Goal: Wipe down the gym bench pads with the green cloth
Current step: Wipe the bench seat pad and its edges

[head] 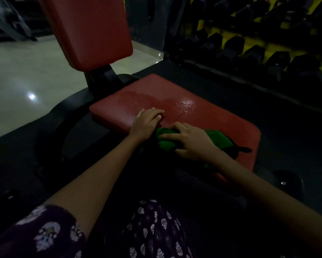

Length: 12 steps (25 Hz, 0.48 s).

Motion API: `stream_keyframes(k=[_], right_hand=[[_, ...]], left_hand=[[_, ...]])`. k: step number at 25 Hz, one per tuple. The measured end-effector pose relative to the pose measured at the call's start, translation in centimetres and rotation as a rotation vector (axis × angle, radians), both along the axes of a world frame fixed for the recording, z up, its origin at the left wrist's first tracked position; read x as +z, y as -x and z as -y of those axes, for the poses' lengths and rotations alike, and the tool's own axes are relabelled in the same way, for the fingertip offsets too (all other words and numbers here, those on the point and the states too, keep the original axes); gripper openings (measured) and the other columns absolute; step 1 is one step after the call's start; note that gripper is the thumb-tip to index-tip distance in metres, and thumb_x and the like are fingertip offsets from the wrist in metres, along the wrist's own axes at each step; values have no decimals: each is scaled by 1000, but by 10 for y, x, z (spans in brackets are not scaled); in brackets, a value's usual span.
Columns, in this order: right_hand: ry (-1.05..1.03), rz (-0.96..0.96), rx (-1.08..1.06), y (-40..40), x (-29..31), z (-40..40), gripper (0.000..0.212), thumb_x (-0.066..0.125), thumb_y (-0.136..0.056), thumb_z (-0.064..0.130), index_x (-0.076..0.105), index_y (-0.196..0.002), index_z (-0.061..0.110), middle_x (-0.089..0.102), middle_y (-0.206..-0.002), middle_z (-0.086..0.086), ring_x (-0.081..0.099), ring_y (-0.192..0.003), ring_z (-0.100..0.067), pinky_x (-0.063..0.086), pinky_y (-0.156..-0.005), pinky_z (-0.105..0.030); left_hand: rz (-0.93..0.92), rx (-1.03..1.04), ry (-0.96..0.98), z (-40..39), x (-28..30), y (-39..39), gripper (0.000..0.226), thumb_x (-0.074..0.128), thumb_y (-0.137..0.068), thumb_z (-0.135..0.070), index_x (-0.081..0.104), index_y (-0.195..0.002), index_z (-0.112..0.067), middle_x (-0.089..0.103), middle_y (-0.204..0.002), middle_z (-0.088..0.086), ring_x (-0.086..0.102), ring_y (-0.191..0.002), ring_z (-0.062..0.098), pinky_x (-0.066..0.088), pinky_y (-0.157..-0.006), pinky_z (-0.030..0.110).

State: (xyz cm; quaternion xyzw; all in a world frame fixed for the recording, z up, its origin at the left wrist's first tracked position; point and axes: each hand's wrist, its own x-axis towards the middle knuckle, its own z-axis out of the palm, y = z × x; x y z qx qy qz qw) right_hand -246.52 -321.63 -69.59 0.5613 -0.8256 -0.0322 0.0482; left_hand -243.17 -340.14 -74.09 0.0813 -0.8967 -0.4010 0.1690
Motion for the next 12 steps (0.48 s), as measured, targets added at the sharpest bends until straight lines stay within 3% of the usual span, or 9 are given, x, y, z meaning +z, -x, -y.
stream_keyframes(k=[2,4,6,9,12], right_hand=[[-19,-4,-6,-5,0,4,57,53,-88,35,35,-142,40,41,-132,-4,44,-112,-21,46,-86,-35],[-9,-18,-31,6,-1,-6,56,51,-89,35,34,-142,39,41,-130,-4,44,-111,-22,45,-85,-35],[7,-5,-275,38,2,-6,52,49,-92,37,34,-141,39,42,-125,-5,45,-112,-24,44,-85,-35],[104,70,-539,74,5,13,46,49,-92,38,42,-137,36,46,-120,-8,48,-113,-27,44,-86,-38],[109,46,-408,51,0,29,49,50,-90,40,41,-139,35,45,-121,-6,48,-111,-25,44,-85,-36]], left_hand=[[-34,40,-211,5,11,-4,33,47,-96,-17,56,-126,-9,52,-135,8,43,-130,25,24,-113,42],[41,222,13,19,15,-7,37,49,-96,-22,51,-131,-12,42,-143,5,33,-136,22,9,-115,47],[199,432,296,32,11,-11,53,46,-95,-39,39,-141,-14,26,-154,5,13,-144,22,-9,-111,57],[333,576,356,30,2,-8,75,33,-90,-64,27,-147,-16,15,-157,7,3,-146,28,-14,-106,63],[308,602,392,29,-2,-2,81,31,-85,-72,32,-145,-18,19,-156,7,6,-145,29,-13,-106,64]])
